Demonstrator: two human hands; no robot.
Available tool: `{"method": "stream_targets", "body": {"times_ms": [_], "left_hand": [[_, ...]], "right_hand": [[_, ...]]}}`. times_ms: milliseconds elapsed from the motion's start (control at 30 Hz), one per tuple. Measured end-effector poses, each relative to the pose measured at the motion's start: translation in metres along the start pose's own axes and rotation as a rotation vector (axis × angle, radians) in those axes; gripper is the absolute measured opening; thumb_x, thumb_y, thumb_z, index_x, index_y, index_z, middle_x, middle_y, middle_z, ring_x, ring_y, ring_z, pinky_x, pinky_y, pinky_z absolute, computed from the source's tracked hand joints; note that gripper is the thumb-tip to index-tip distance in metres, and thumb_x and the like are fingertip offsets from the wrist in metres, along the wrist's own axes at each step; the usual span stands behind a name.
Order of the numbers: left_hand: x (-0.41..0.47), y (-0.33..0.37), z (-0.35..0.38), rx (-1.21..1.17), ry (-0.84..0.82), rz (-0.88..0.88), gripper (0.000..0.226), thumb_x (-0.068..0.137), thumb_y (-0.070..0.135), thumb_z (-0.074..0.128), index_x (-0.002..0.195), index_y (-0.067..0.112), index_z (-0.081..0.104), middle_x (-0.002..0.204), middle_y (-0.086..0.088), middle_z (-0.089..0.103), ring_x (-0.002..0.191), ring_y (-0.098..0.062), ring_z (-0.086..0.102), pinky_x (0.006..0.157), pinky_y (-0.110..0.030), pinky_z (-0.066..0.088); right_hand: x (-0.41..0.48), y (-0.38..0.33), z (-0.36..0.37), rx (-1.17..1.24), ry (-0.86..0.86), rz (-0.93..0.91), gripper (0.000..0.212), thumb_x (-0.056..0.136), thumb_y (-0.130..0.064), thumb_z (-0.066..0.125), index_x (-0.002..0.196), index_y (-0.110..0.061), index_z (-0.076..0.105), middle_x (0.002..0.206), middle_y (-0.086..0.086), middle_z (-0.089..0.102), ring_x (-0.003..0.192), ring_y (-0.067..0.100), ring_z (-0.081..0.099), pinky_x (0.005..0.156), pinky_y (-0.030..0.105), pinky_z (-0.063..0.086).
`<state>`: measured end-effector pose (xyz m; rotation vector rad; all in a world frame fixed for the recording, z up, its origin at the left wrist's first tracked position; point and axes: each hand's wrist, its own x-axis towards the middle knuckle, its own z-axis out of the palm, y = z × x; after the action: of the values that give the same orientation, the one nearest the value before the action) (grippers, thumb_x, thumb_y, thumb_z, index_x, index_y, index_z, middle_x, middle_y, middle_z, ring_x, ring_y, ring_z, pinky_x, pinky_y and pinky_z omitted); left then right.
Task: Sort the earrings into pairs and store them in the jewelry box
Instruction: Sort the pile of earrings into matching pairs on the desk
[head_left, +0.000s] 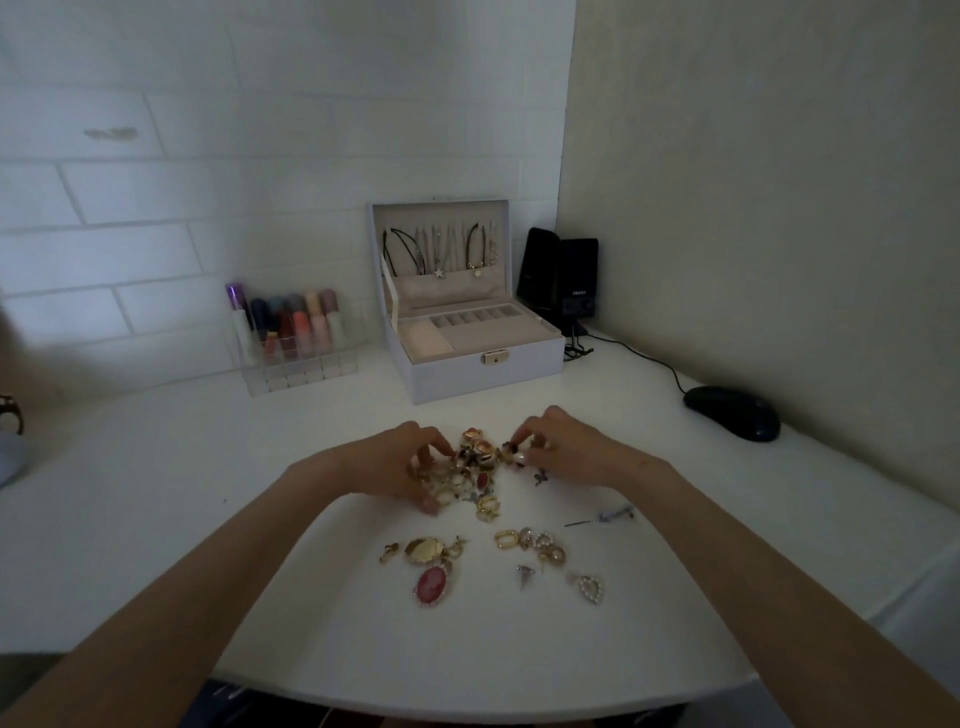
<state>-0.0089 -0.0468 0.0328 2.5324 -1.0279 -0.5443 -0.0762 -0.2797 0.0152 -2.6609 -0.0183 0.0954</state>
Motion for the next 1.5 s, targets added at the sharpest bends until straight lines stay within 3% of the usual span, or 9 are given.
{"method": "stream_targets", "body": {"times_ms": [167, 367, 467, 733, 867, 1033, 1100, 1200, 1500], "left_hand": [[-0.001, -0.007, -0.004, -0.134, 0.022, 0.084, 0.055, 0.080, 0.022, 0.071, 0.128, 0.030, 0.046, 0.120, 0.003, 0.047, 0.090, -0.008, 0.049, 0.078, -0.013, 0.041], [0.020, 0.004, 0.016, -0.311, 0.211, 0.073, 0.055, 0.093, 0.041, 0.046, 0.143, 0.026, 0.030, 0.148, 0.005, 0.029, 0.137, -0.015, 0.026, 0.113, -0.033, 0.022], [0.025, 0.010, 0.026, -0.216, 0.081, 0.101, 0.050, 0.095, 0.047, 0.034, 0.142, 0.030, 0.028, 0.148, 0.007, 0.032, 0.136, -0.011, 0.028, 0.117, -0.039, 0.015], [0.000, 0.010, 0.024, -0.205, -0.190, 0.216, 0.054, 0.084, 0.053, 0.054, 0.134, 0.049, 0.035, 0.147, 0.020, 0.026, 0.135, -0.002, 0.023, 0.110, -0.027, 0.022], [-0.018, -0.007, 0.018, -0.146, -0.309, 0.244, 0.088, 0.064, 0.048, 0.074, 0.140, 0.043, 0.029, 0.148, 0.022, 0.024, 0.136, 0.002, 0.023, 0.111, -0.023, 0.026], [0.013, -0.069, 0.046, 0.060, -0.206, 0.233, 0.072, 0.048, 0.075, 0.072, 0.114, 0.059, 0.051, 0.115, 0.029, 0.056, 0.135, -0.012, 0.036, 0.109, -0.035, 0.035], [-0.015, -0.030, 0.047, 0.174, -0.165, 0.212, 0.093, 0.050, 0.067, 0.076, 0.132, 0.049, 0.035, 0.127, 0.029, 0.040, 0.131, -0.001, 0.028, 0.111, -0.024, 0.025], [-0.040, 0.004, 0.047, 0.026, -0.013, 0.212, 0.110, 0.058, 0.047, 0.082, 0.142, 0.037, 0.012, 0.131, 0.018, 0.025, 0.123, -0.002, 0.022, 0.111, -0.025, 0.022], [-0.050, 0.022, 0.066, -0.049, 0.119, 0.248, 0.097, 0.064, 0.046, 0.080, 0.139, 0.031, 0.020, 0.126, 0.013, 0.029, 0.119, -0.004, 0.025, 0.105, -0.023, 0.026]], "right_hand": [[-0.005, 0.001, -0.013, 0.320, 0.083, -0.008, 0.021, 0.095, -0.014, 0.050, 0.108, -0.023, 0.063, 0.104, 0.002, 0.061, 0.073, 0.009, 0.059, 0.056, 0.016, 0.045], [0.006, 0.006, -0.006, -0.023, 0.071, 0.091, 0.050, 0.088, 0.008, 0.034, 0.130, -0.012, 0.052, 0.130, 0.013, 0.046, 0.120, 0.026, 0.047, 0.097, 0.027, 0.039], [0.006, 0.000, -0.001, -0.055, 0.012, 0.000, 0.052, 0.084, 0.013, 0.037, 0.124, -0.012, 0.060, 0.126, 0.012, 0.050, 0.119, 0.024, 0.049, 0.089, 0.022, 0.038], [-0.043, 0.008, -0.038, 0.101, 0.004, -0.067, 0.029, 0.089, -0.014, 0.059, 0.115, -0.028, 0.062, 0.101, -0.008, 0.062, 0.089, 0.009, 0.058, 0.077, 0.018, 0.046], [-0.076, 0.024, -0.055, -0.011, -0.252, 0.150, 0.072, 0.070, -0.038, 0.078, 0.131, -0.039, 0.040, 0.115, -0.006, 0.046, 0.086, 0.007, 0.056, 0.069, 0.019, 0.051], [-0.092, 0.016, -0.037, -0.183, -0.357, 0.138, 0.113, 0.057, -0.041, 0.086, 0.145, -0.037, 0.016, 0.124, -0.009, 0.028, 0.099, 0.000, 0.044, 0.096, 0.028, 0.042], [-0.089, 0.008, -0.025, -0.154, -0.334, 0.114, 0.117, 0.055, -0.040, 0.087, 0.146, -0.034, 0.014, 0.123, -0.010, 0.026, 0.117, 0.008, 0.042, 0.101, 0.033, 0.041], [-0.083, -0.008, -0.013, -0.128, -0.288, 0.081, 0.111, 0.056, -0.039, 0.087, 0.144, -0.035, 0.020, 0.121, -0.007, 0.030, 0.114, 0.012, 0.043, 0.096, 0.034, 0.044], [-0.085, -0.039, 0.004, -0.038, -0.175, 0.005, 0.088, 0.063, -0.035, 0.084, 0.135, -0.027, 0.034, 0.109, -0.008, 0.039, 0.092, 0.007, 0.042, 0.078, 0.025, 0.041]]}}
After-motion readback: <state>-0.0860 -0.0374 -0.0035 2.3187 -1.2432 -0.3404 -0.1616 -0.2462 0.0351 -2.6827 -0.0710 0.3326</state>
